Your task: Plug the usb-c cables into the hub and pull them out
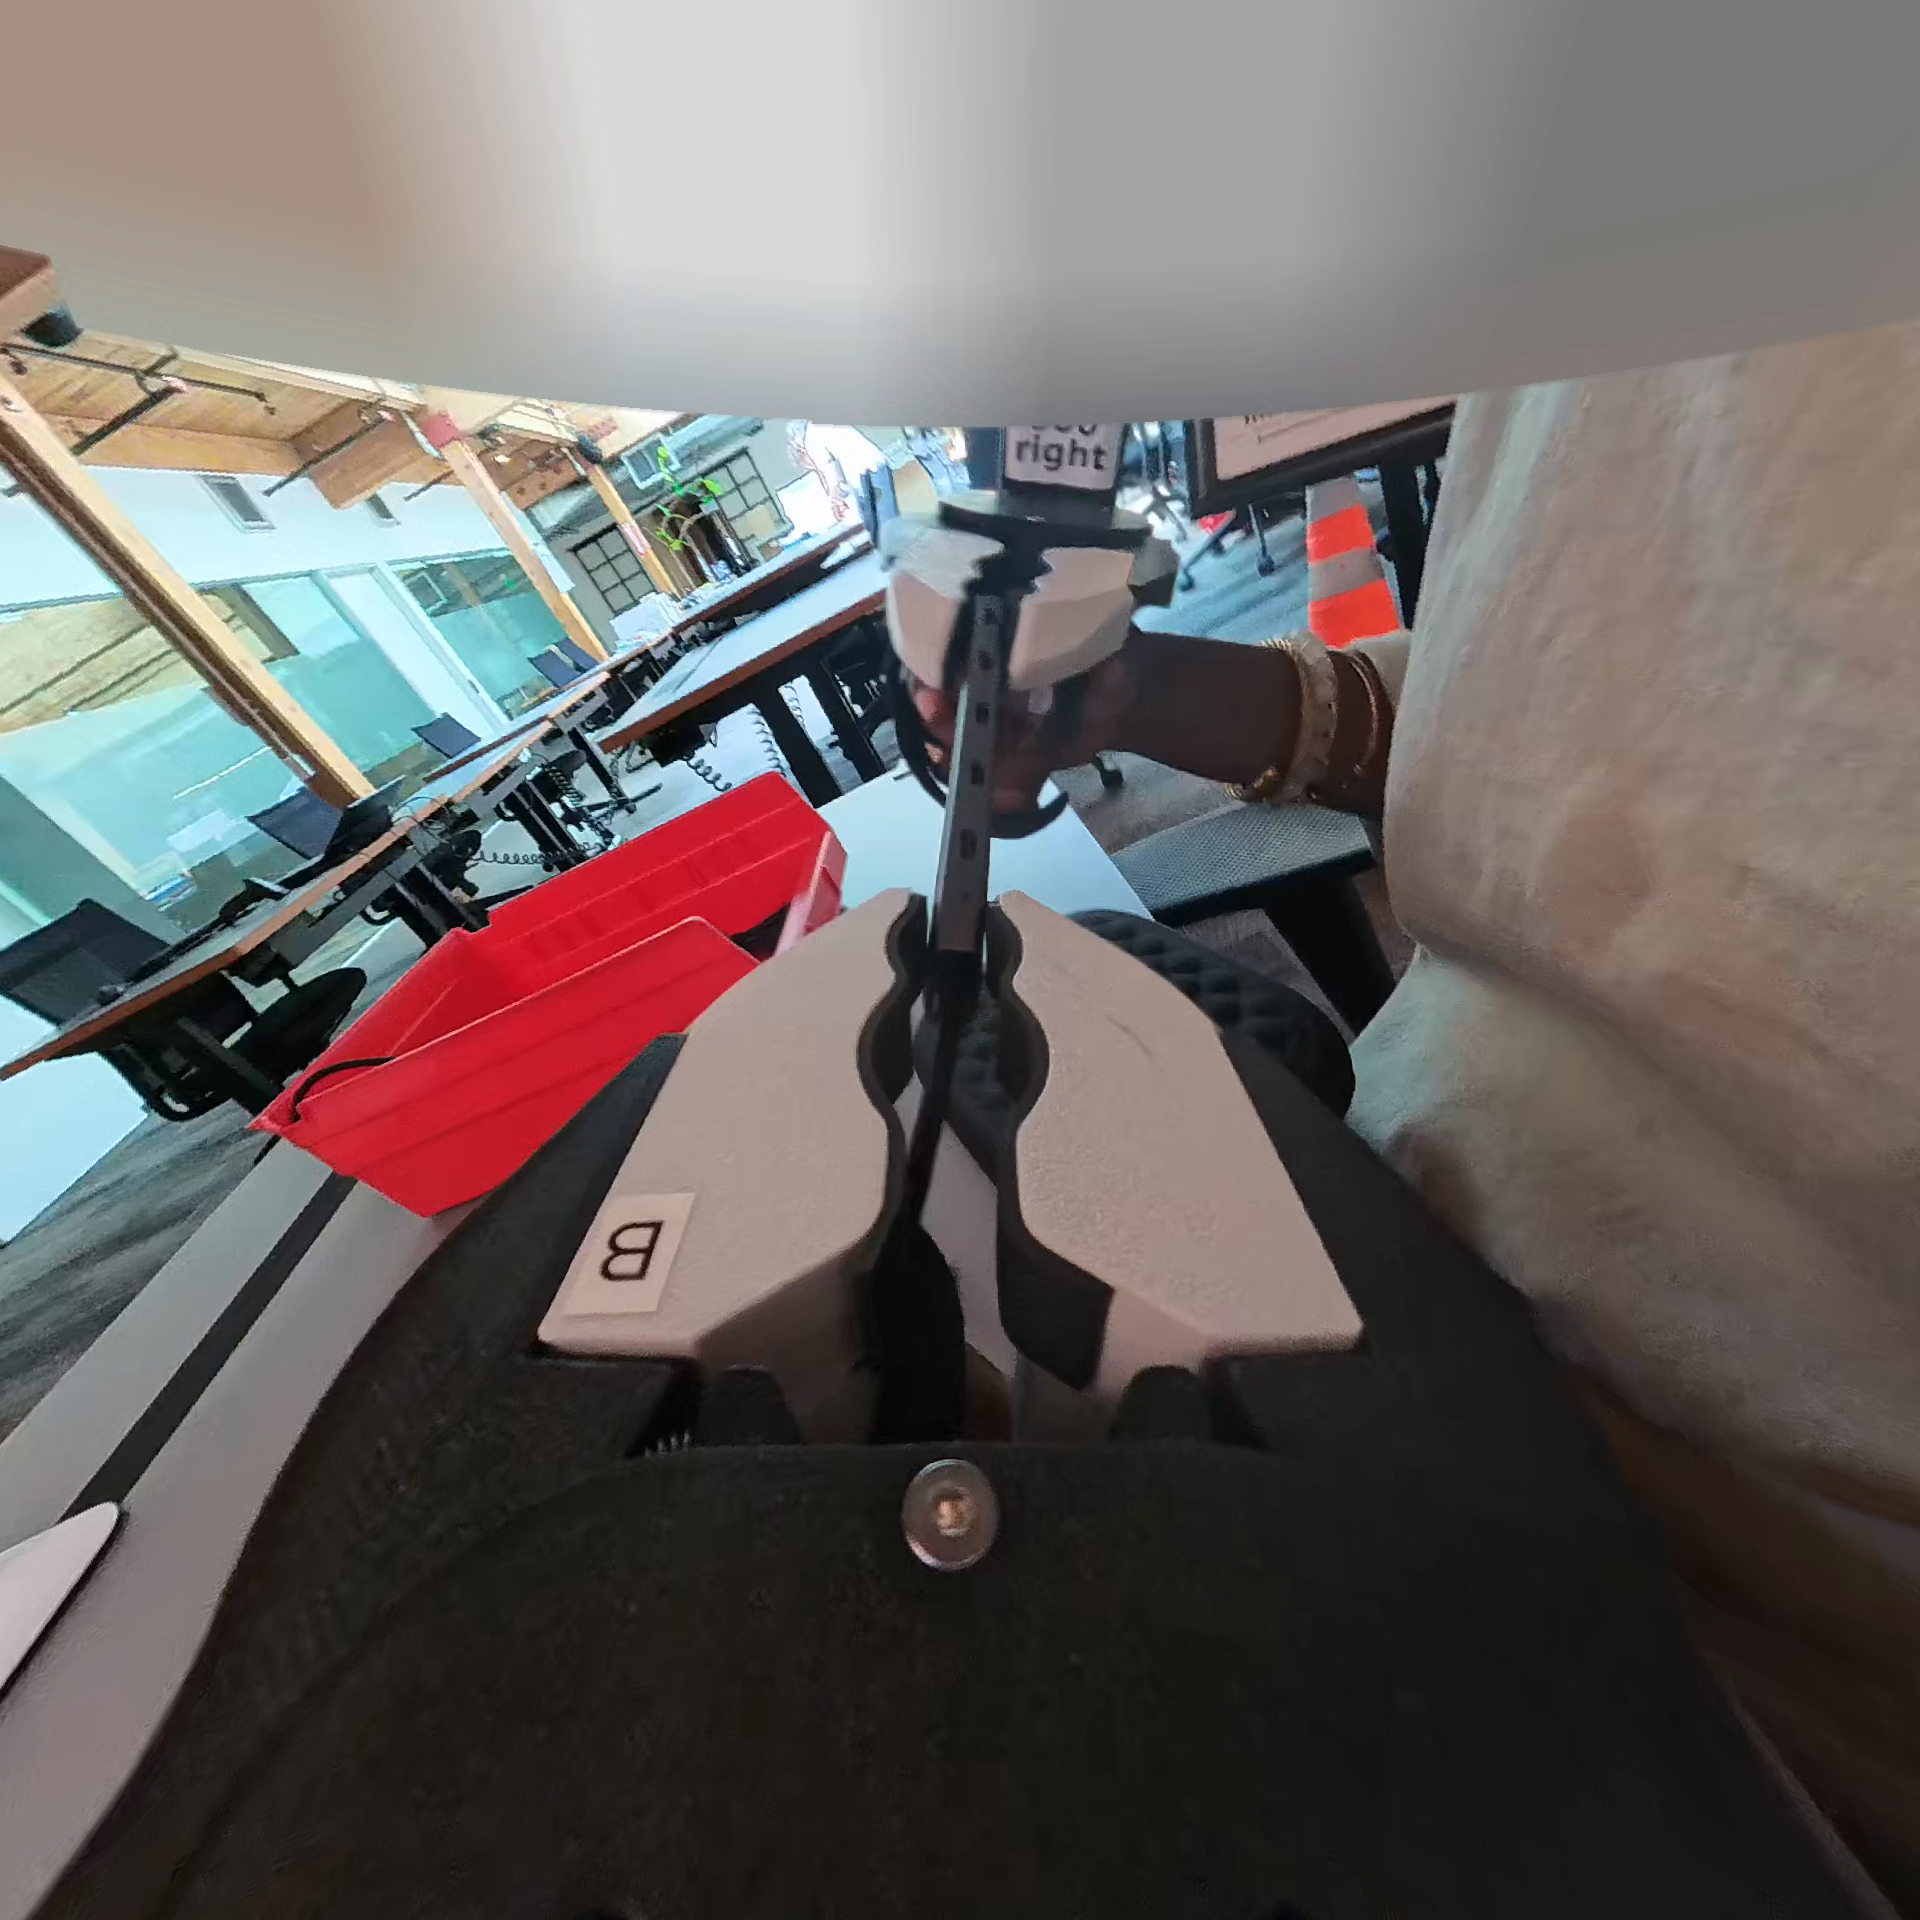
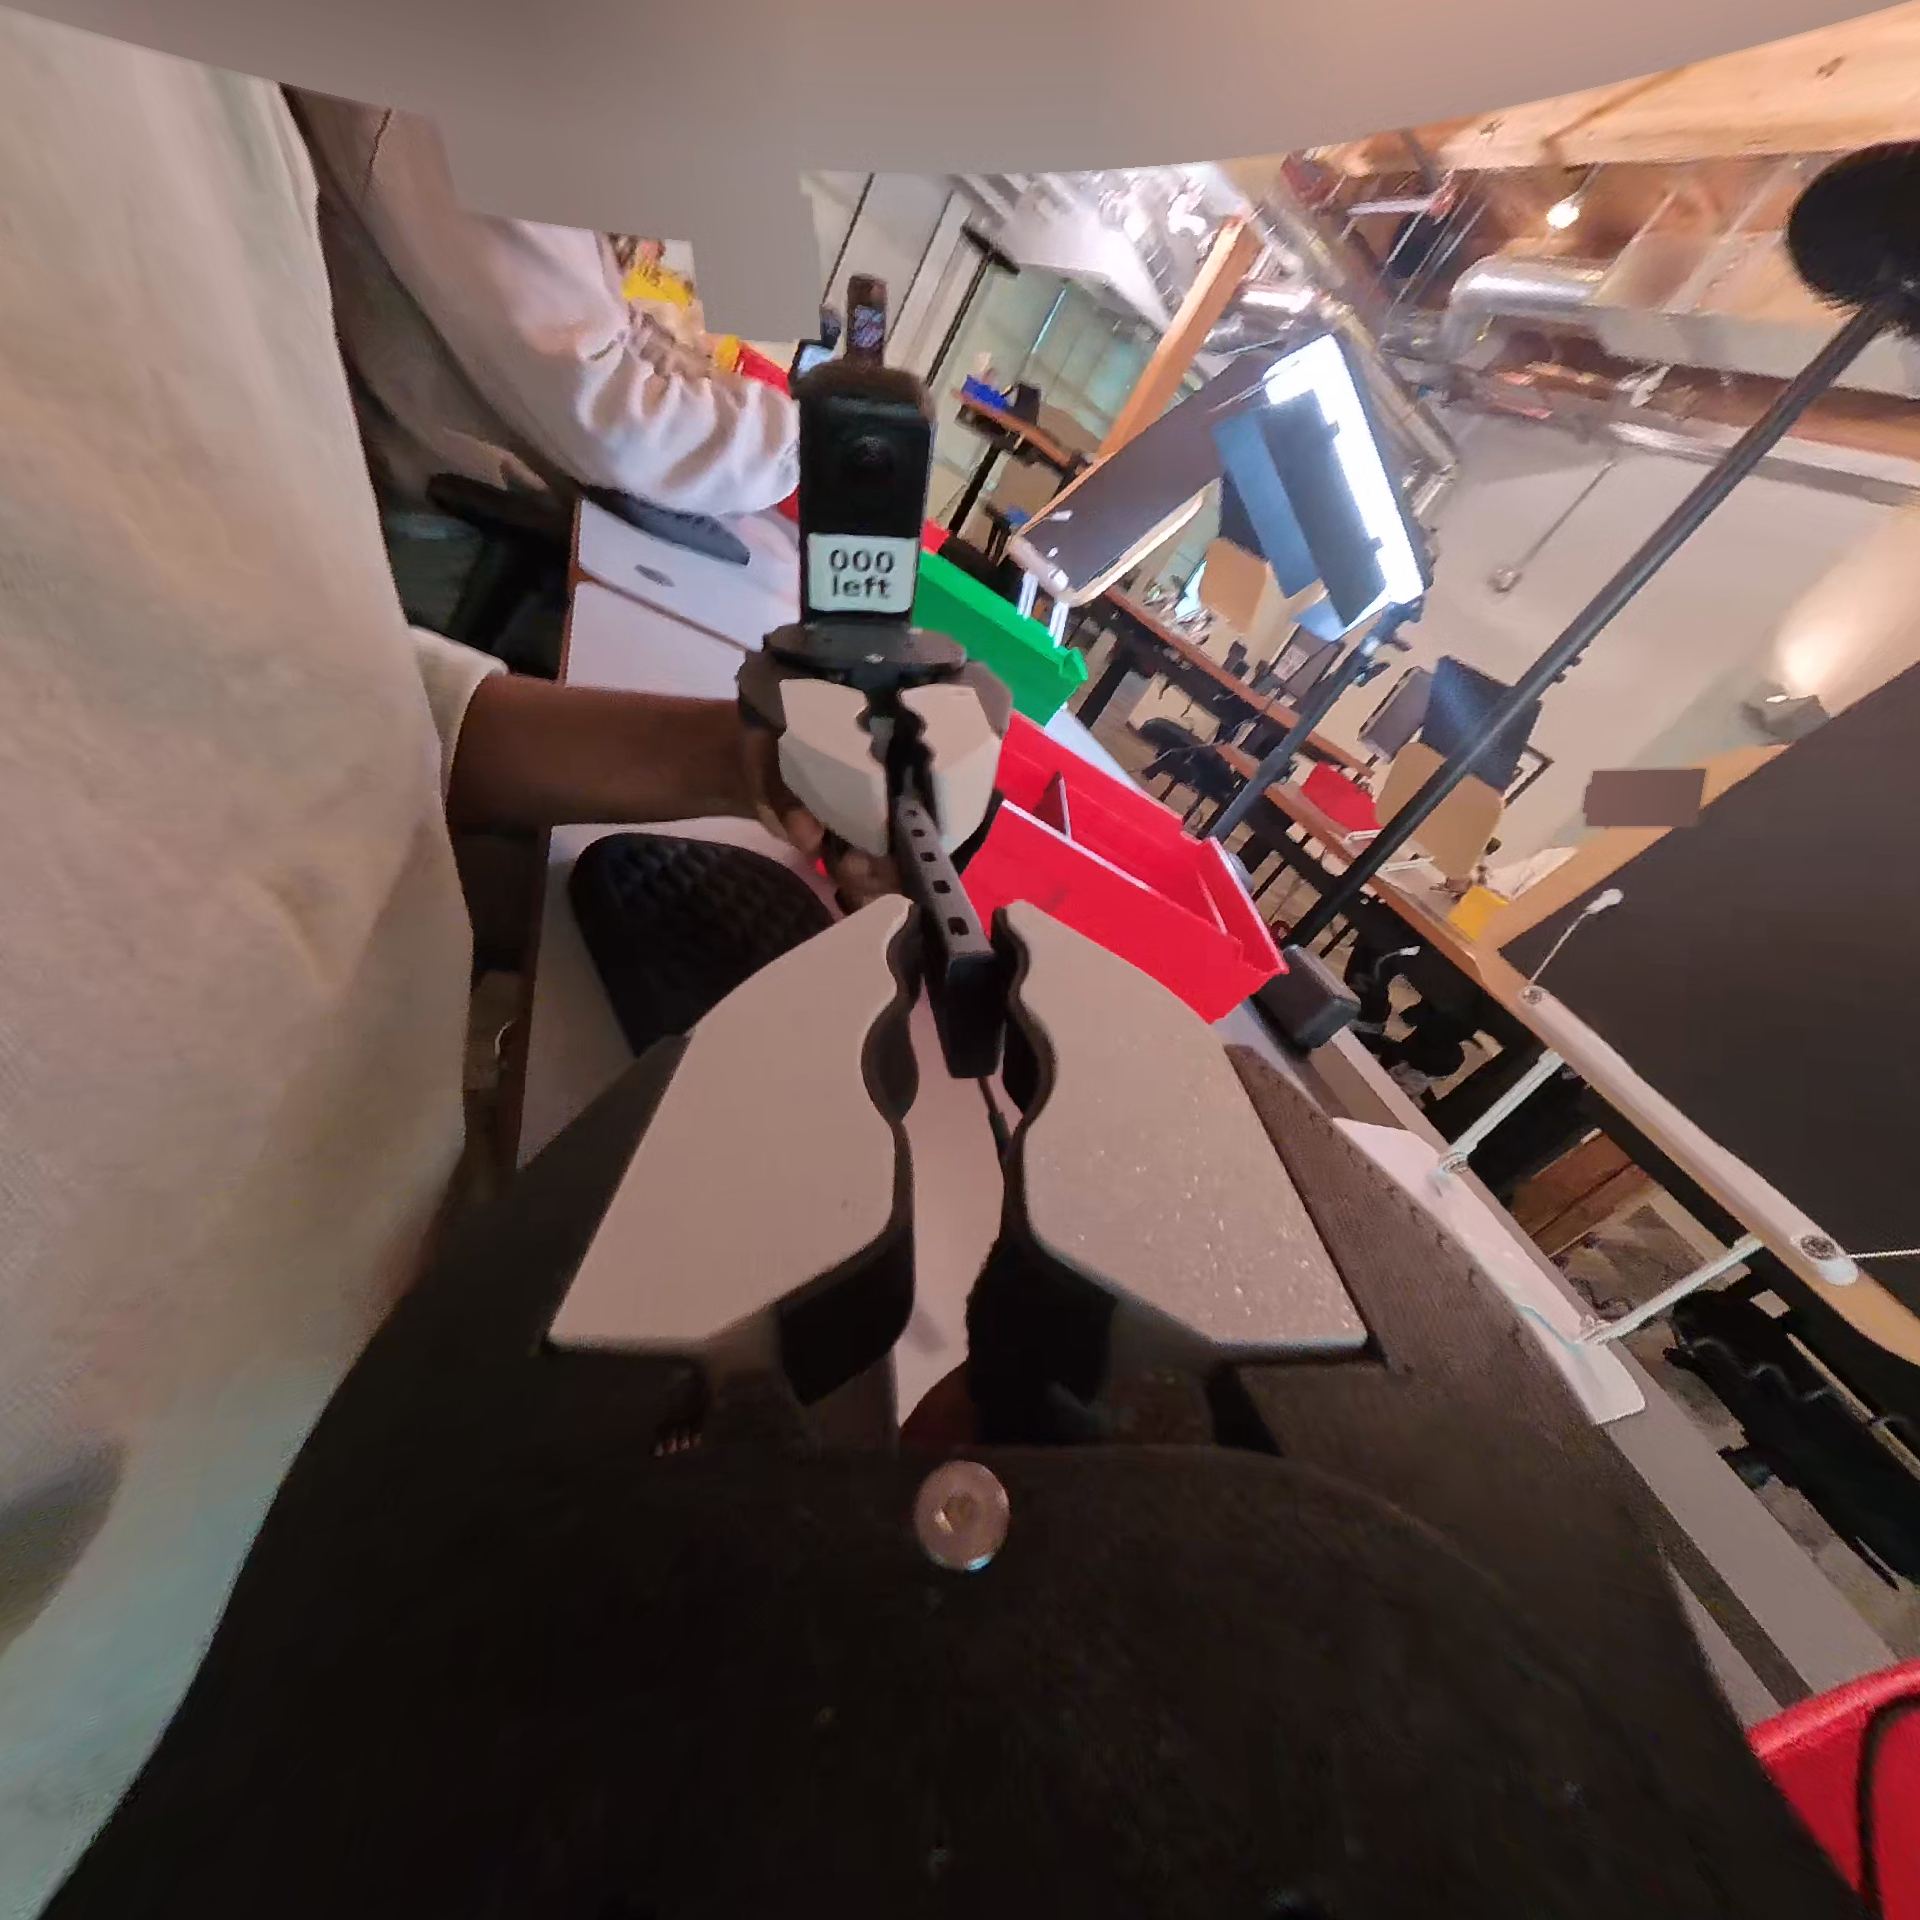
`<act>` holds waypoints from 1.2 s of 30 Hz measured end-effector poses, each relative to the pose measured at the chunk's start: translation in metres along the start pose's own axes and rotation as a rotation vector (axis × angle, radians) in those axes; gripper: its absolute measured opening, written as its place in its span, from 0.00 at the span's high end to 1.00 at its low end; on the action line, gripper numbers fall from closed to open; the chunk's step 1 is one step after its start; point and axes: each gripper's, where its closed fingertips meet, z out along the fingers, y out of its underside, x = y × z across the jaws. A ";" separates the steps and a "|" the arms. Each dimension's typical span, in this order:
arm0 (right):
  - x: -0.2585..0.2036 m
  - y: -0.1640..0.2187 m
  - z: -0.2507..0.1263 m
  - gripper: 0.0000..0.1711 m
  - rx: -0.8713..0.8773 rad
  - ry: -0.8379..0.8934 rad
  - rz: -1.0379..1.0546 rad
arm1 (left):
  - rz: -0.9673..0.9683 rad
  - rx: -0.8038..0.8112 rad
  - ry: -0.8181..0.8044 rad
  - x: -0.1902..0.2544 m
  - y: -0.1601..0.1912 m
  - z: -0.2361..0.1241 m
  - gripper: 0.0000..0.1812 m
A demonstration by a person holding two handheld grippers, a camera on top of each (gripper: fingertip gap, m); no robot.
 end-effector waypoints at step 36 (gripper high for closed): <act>0.006 0.050 0.005 0.68 0.072 -0.165 0.457 | -0.494 -0.893 -0.778 -0.101 0.104 -0.263 0.81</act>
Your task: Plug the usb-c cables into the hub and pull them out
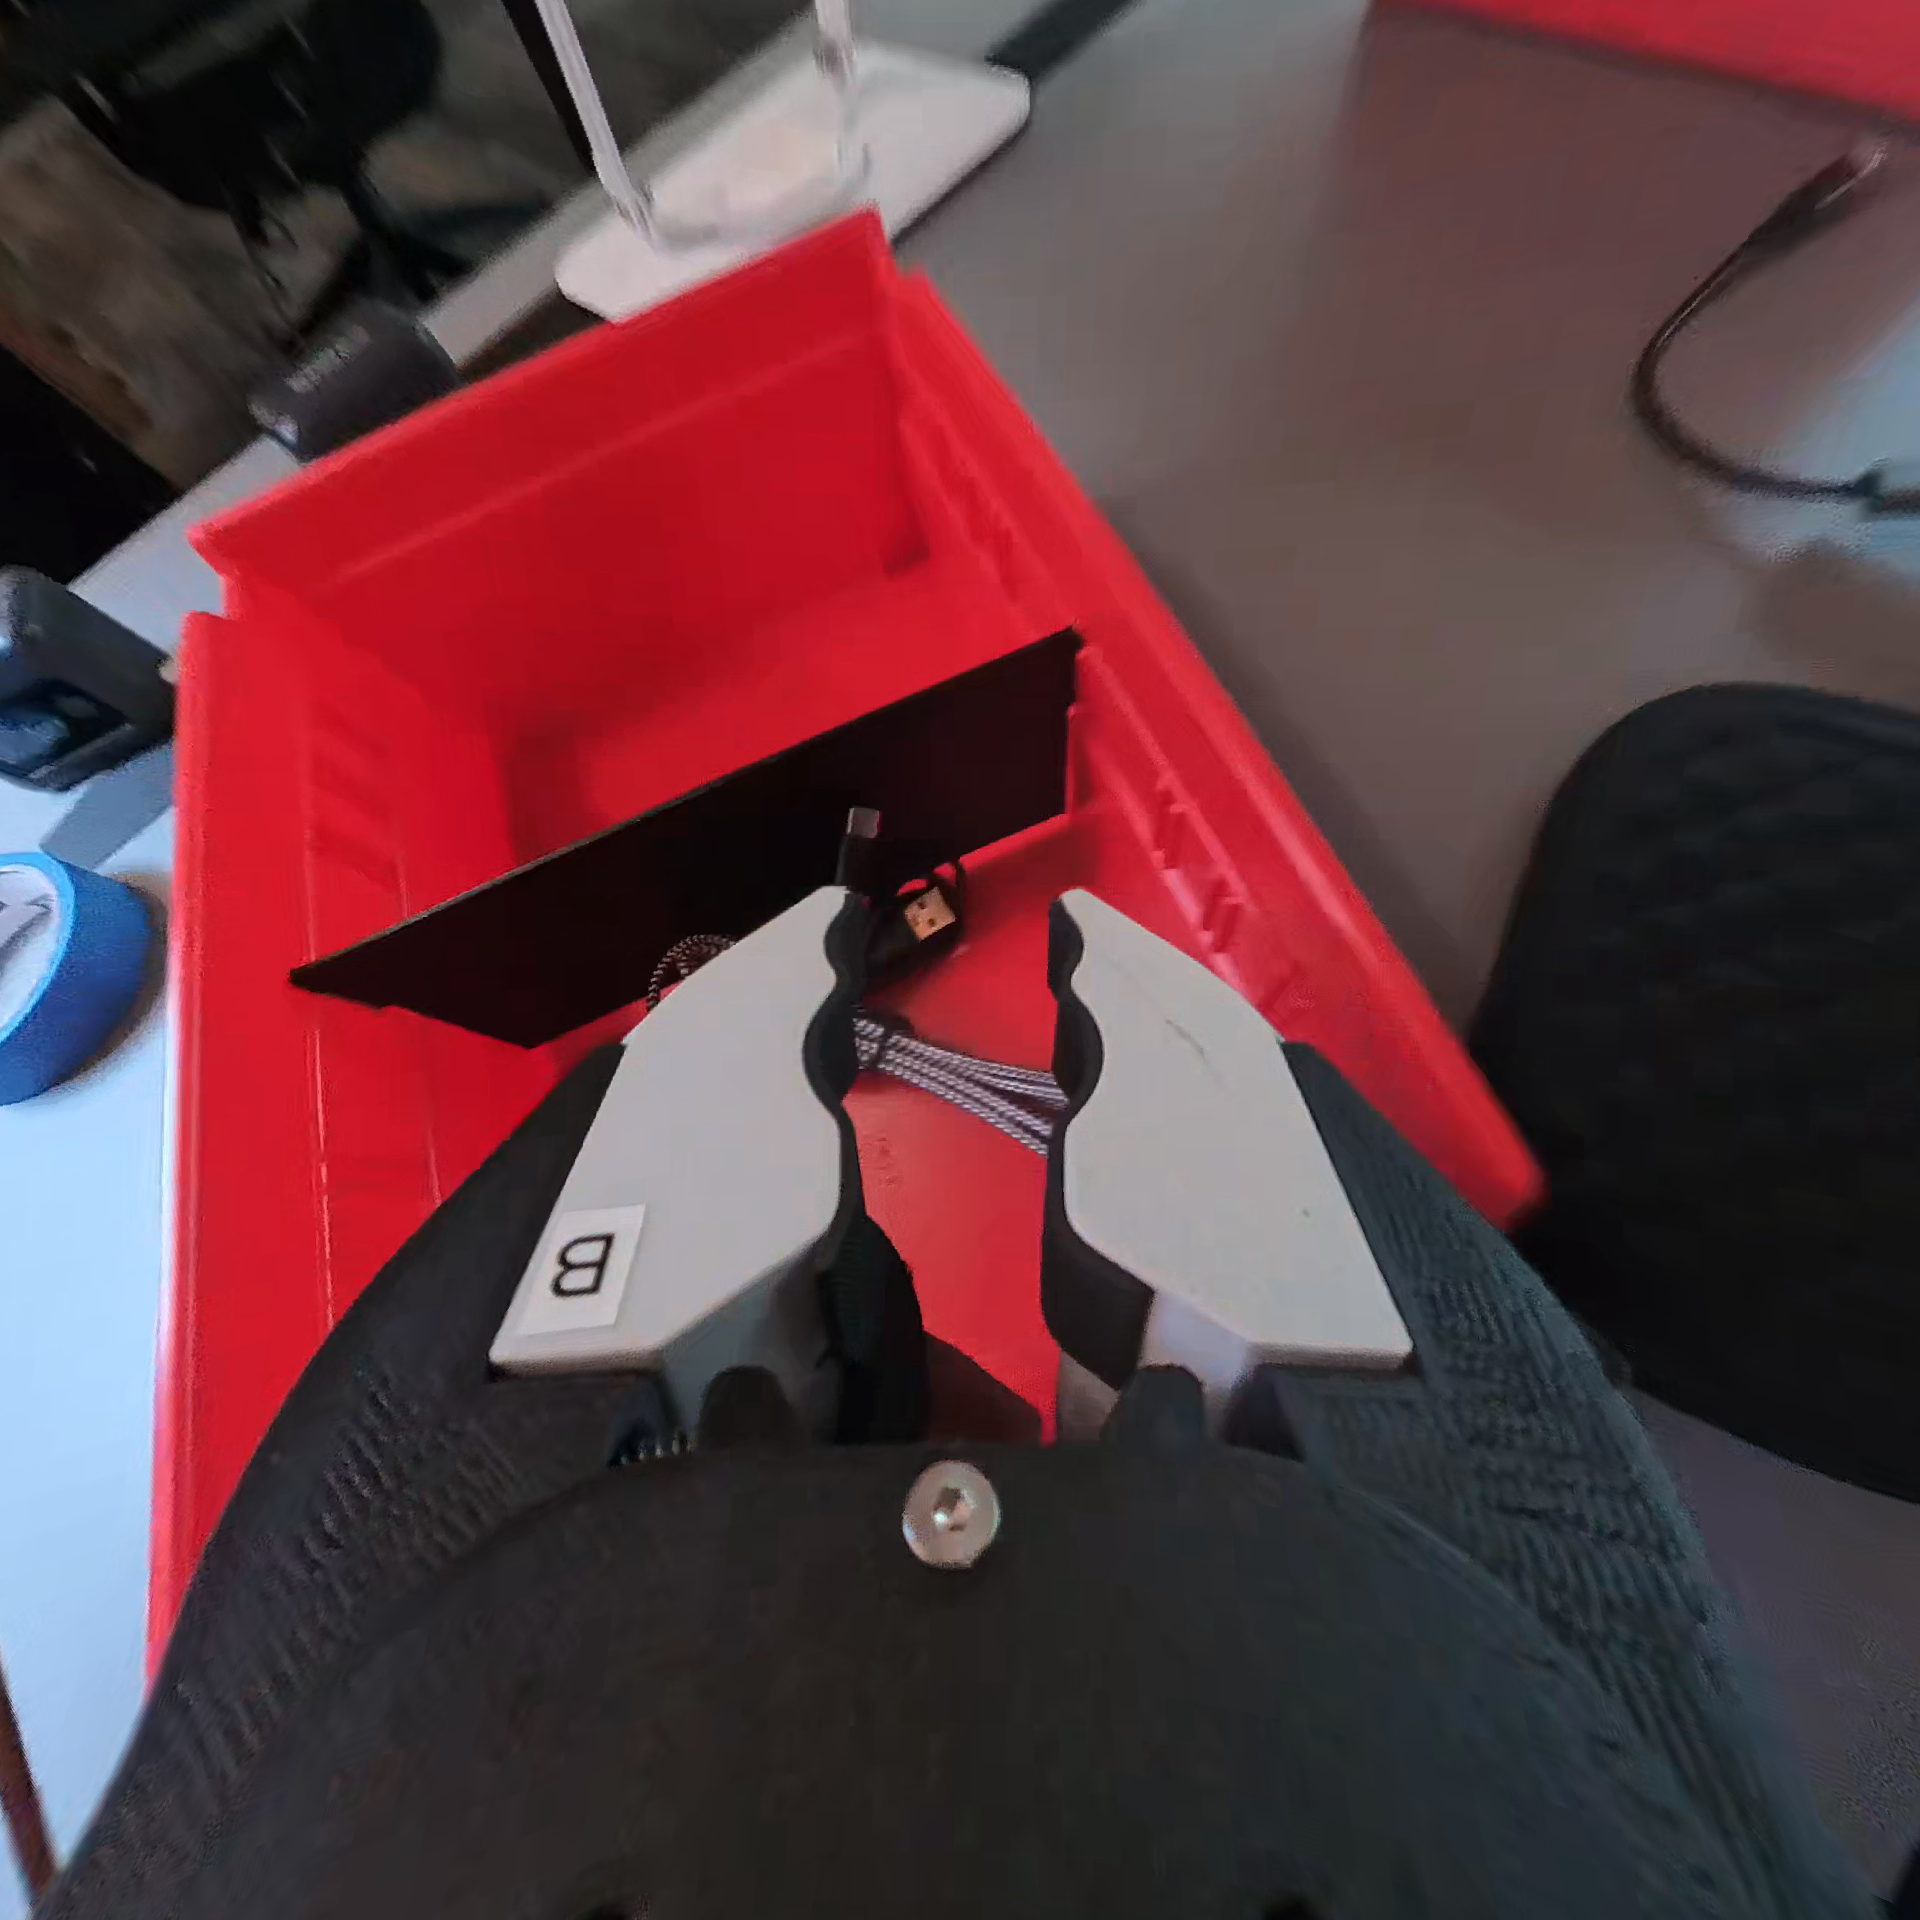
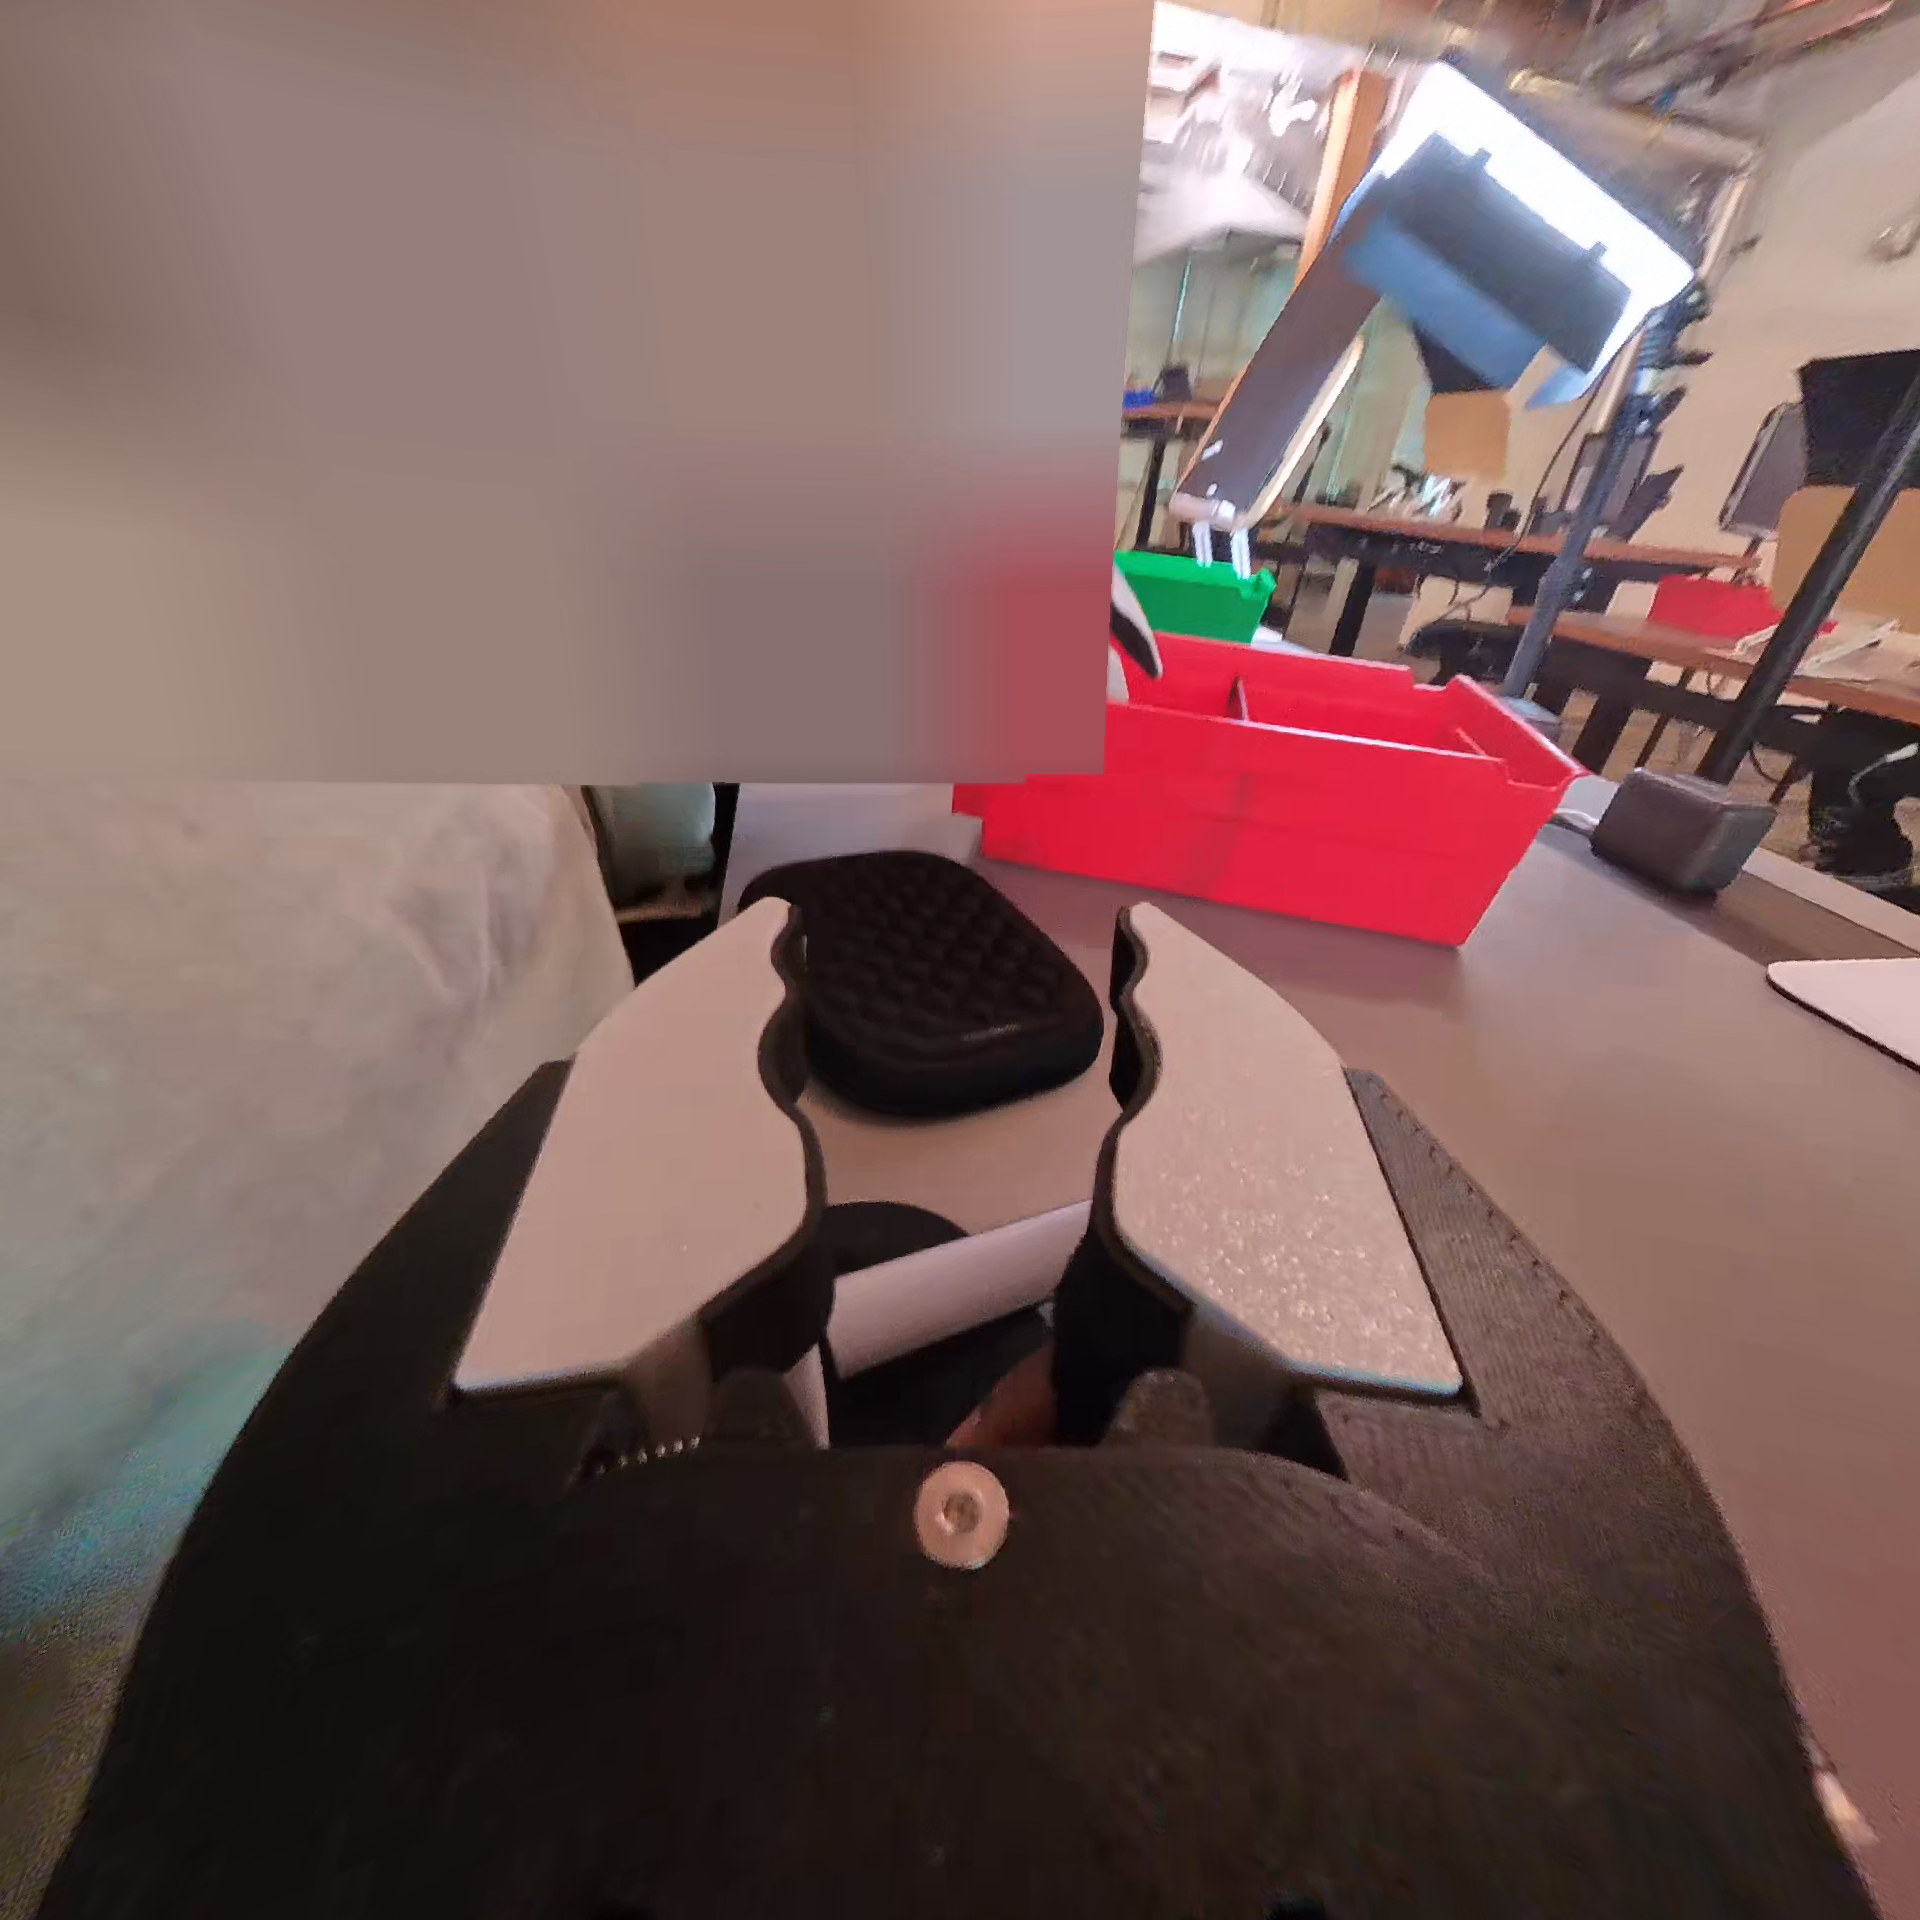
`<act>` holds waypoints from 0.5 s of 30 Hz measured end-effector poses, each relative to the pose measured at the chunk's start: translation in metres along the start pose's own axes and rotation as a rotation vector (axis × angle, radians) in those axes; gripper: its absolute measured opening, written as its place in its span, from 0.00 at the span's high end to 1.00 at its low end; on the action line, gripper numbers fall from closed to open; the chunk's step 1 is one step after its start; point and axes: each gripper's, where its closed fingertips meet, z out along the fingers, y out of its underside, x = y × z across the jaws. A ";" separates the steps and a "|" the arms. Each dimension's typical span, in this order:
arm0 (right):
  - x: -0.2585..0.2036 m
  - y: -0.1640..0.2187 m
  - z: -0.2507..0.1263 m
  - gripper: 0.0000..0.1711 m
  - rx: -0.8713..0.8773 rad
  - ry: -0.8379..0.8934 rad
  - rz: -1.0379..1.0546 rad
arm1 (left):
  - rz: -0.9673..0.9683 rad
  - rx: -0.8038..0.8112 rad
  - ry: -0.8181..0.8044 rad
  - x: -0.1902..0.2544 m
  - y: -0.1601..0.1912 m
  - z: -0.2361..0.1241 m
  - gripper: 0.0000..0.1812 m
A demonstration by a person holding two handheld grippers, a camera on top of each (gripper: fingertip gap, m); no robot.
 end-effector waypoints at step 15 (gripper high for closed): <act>0.012 0.001 -0.011 0.73 0.117 0.064 0.046 | 0.156 -0.299 -0.041 -0.028 0.037 0.064 0.94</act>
